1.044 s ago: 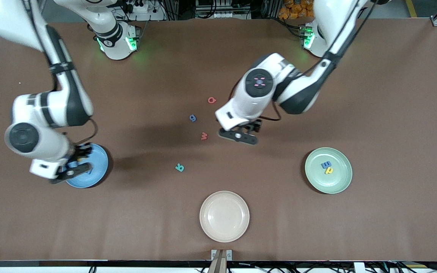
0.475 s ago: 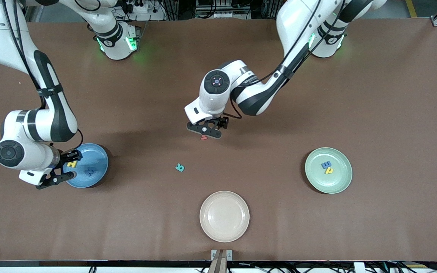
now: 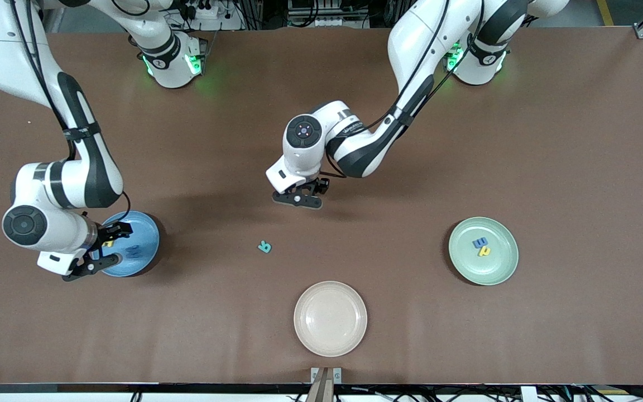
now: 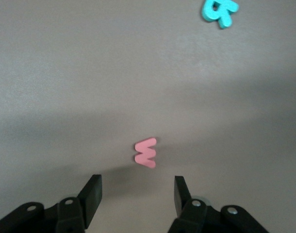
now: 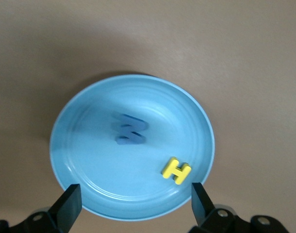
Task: Sort uppercase to blue plate, lowercase to green plate
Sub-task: 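Carry the yellow H onto the blue plate and open the right gripper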
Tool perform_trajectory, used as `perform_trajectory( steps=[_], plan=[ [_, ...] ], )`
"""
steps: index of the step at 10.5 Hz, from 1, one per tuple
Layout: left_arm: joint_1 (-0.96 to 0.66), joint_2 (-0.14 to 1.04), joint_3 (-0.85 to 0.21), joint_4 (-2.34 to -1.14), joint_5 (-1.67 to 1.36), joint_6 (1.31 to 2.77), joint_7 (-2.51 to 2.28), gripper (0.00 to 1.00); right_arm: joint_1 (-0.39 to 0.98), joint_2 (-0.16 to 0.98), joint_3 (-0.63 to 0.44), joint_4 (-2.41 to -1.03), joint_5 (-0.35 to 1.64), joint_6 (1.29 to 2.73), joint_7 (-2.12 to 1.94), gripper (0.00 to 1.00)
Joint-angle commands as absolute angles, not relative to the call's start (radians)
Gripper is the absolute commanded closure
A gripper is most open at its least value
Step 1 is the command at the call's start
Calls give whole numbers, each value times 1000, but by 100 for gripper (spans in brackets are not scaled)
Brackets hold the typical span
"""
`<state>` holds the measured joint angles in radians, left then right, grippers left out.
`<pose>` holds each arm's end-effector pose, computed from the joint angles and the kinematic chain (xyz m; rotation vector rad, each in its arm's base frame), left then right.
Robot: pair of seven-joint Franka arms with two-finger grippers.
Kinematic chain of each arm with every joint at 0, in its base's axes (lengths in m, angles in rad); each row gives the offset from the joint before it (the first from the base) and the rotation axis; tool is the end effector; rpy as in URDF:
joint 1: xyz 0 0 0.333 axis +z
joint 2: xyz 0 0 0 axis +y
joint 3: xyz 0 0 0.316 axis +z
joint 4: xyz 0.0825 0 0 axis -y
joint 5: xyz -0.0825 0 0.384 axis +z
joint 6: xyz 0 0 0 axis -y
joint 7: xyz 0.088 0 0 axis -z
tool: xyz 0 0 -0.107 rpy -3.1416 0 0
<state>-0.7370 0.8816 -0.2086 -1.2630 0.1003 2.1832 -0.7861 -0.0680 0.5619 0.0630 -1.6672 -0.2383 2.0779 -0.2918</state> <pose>0.4785 -0.5865 0.2366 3.0428 -0.2076 -0.0312 0.6640 -0.0196 0.2691 2.9266 0.6104 -0.2563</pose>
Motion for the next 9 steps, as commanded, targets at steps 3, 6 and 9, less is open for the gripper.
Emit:
perform_trajectory(
  steps=[3,6,9],
  plan=[
    [-837,989,-74,-1151,-21,2217,-859,31,-61,571,69,-1663,-241,2071,-273,0],
    [-845,1022,-68,-1144,-23,2241,-857,34,-57,571,69,-1666,-239,2065,-273,0],
    [-859,1023,-66,-1144,-21,2249,-850,39,-58,574,69,-1667,-239,2063,-272,0]
  ],
)
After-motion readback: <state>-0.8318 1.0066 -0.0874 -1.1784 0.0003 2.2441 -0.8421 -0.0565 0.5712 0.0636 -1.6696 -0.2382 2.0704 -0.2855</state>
